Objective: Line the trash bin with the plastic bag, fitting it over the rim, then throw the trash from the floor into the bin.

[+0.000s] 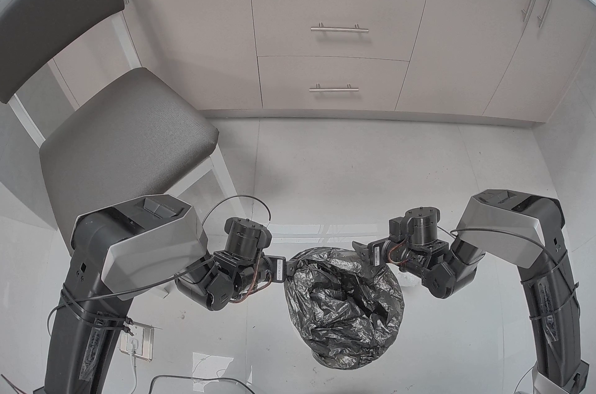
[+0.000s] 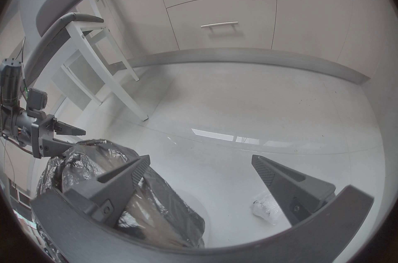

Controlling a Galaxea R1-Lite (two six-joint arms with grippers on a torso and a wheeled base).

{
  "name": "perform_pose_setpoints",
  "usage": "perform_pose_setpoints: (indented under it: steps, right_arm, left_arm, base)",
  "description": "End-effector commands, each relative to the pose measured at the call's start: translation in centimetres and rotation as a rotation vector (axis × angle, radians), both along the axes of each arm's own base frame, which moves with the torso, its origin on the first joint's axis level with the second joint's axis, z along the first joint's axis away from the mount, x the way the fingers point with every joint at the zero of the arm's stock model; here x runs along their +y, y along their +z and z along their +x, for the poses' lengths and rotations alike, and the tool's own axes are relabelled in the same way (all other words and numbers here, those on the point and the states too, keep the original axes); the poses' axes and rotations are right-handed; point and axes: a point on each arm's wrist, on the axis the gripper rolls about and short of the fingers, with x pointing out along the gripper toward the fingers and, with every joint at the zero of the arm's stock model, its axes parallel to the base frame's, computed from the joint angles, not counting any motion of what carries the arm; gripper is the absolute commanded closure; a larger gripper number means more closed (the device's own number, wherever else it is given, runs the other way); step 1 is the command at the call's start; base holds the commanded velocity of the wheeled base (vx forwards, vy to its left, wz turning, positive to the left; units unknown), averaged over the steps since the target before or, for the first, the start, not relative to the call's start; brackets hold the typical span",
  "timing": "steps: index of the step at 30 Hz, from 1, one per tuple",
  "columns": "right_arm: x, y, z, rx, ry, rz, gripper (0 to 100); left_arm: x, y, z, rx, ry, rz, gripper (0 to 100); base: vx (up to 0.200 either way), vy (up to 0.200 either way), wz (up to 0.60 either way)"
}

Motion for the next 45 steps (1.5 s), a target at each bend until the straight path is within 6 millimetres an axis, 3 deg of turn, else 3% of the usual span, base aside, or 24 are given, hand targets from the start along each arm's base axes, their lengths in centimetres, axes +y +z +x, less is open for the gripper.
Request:
perform_pose_setpoints:
  steps: [1, 6, 13, 15, 17, 18, 19, 22, 23, 26, 27, 28, 32, 38, 45]
  right_arm:
    - [-0.4, -0.3, 0.1, 0.006, -0.008, -0.002, 0]
    - [-0.6, 0.2, 0.3, 0.000, -0.037, 0.016, 0]
    - [-0.8, 2.3, 0.2, -0.040, -0.064, 0.023, 0]
    - [-1.1, 4.6, -1.0, -0.053, -0.061, 0.028, 0]
    - [-1.2, 6.0, -2.3, -0.054, -0.053, 0.030, 0]
    - [-1.2, 6.1, -2.3, -0.055, -0.053, 0.031, 0]
    - [-1.4, 7.1, -3.8, -0.044, -0.047, 0.031, 0]
    - [-1.7, 7.7, -6.3, -0.017, -0.049, 0.060, 0]
    - [-1.9, 7.3, -7.9, 0.008, -0.058, 0.091, 0]
    - [-2.3, 6.2, -10.9, 0.032, -0.076, 0.153, 0]
    - [-2.3, 6.2, -10.9, 0.032, -0.076, 0.153, 0]
    - [-2.6, 5.2, -13.2, 0.063, -0.067, 0.193, 0]
    - [-2.4, 1.8, -15.6, 0.201, -0.069, 0.197, 0]
    - [-2.2, 1.3, -15.7, 0.243, -0.081, 0.257, 0]
    - [-2.2, 1.0, -15.6, 0.263, -0.067, 0.267, 0]
  left_arm:
    - [0.0, -0.5, 0.0, 0.018, -0.001, 0.014, 0]
    - [0.0, -0.5, 0.0, 0.024, 0.000, 0.019, 0]
    - [0.0, 0.1, 0.0, 0.020, 0.034, -0.027, 0]
    - [0.4, 3.8, -0.8, -0.008, 0.102, -0.104, 0]
    - [1.0, 6.2, -1.9, -0.028, 0.107, -0.124, 0]
    - [1.0, 6.5, -2.0, -0.032, 0.107, -0.126, 0]
    - [1.5, 8.7, -3.6, -0.046, 0.099, -0.141, 0]
    - [2.1, 9.9, -6.2, -0.033, 0.077, -0.134, 0]
    - [2.2, 10.1, -8.1, -0.016, 0.055, -0.123, 0]
    - [2.0, 9.5, -11.4, 0.009, 0.004, -0.118, 0]
    - [2.0, 9.5, -11.4, 0.009, 0.004, -0.118, 0]
    - [1.6, 8.7, -13.5, 0.023, -0.040, -0.114, 0]
    - [1.1, 7.2, -15.9, 0.043, -0.108, -0.082, 0]
    - [0.3, 6.8, -16.6, 0.050, -0.161, -0.057, 0]
    - [-2.9, 3.5, -16.2, 0.097, -0.180, 0.050, 0]
  base:
    - [0.000, 0.000, 0.00]
    - [0.000, 0.000, 0.00]
    - [0.000, 0.000, 0.00]
    - [0.000, 0.000, 0.00]
    - [0.000, 0.000, 0.00]
    - [0.000, 0.000, 0.00]
    - [0.000, 0.000, 0.00]
    - [0.000, 0.000, 0.00]
    - [0.000, 0.000, 0.00]
    - [0.000, 0.000, 0.00]
    - [0.000, 0.000, 0.00]
    - [0.000, 0.000, 0.00]
    - [0.000, 0.000, 0.00]
    - [0.000, 0.000, 0.00]
    - [0.000, 0.000, 0.00]
